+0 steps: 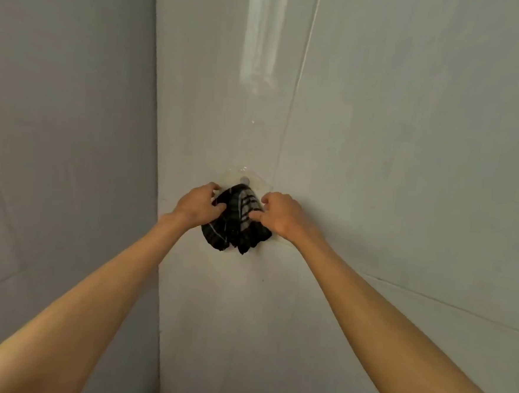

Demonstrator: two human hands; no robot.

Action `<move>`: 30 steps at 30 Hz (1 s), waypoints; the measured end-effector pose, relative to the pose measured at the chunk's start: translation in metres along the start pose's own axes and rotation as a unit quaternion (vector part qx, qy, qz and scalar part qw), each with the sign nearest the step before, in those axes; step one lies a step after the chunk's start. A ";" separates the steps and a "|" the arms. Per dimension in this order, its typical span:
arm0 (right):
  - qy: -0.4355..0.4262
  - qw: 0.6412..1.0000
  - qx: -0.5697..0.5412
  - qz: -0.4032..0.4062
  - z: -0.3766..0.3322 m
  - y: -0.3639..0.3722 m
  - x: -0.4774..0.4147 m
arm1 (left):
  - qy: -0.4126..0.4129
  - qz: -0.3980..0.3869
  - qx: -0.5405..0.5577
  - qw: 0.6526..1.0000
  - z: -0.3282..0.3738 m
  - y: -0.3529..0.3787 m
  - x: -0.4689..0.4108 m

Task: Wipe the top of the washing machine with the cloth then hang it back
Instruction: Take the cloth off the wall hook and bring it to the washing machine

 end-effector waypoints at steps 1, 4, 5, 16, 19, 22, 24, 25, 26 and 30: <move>0.009 1.000 -0.007 -0.011 0.000 0.006 -0.002 | -0.004 -0.003 0.002 1.000 -0.003 0.004 0.000; 0.018 1.000 -0.002 -0.005 0.002 0.021 -0.005 | -0.007 0.000 -0.019 1.000 -0.008 0.014 0.000; 0.016 1.000 0.000 0.011 0.003 0.023 -0.005 | -0.008 0.000 -0.026 1.000 -0.009 0.016 -0.001; 0.008 0.971 -0.147 0.190 0.067 -0.058 0.028 | 0.103 0.119 0.071 0.985 0.081 -0.013 0.015; 0.030 0.974 -0.132 0.182 0.114 -0.066 0.045 | 0.116 0.076 0.084 0.987 0.111 0.018 0.022; 0.060 0.974 -0.126 0.177 0.173 -0.067 0.067 | 0.117 0.051 0.099 0.987 0.141 0.062 0.029; 0.076 0.974 -0.130 0.172 0.217 -0.063 0.084 | 0.110 0.034 0.110 0.987 0.160 0.099 0.034; 0.085 0.973 -0.133 0.167 0.241 -0.058 0.093 | 0.105 0.024 0.117 0.987 0.169 0.121 0.038; 0.096 0.973 -0.136 0.159 0.264 -0.052 0.102 | 0.098 0.013 0.124 0.987 0.176 0.145 0.042; 0.152 0.972 -0.136 0.121 0.369 -0.007 0.142 | 0.080 -0.070 0.147 0.983 0.197 0.258 0.070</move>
Point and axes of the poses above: each hand's wrist, its own x-axis away from the middle knuckle, its own y-axis out of the palm, z = x × y, the point moved 10 cm from there along -x, towards the middle knuckle, and after that the axes turned 11 degrees about y, right-handed, at the moved point
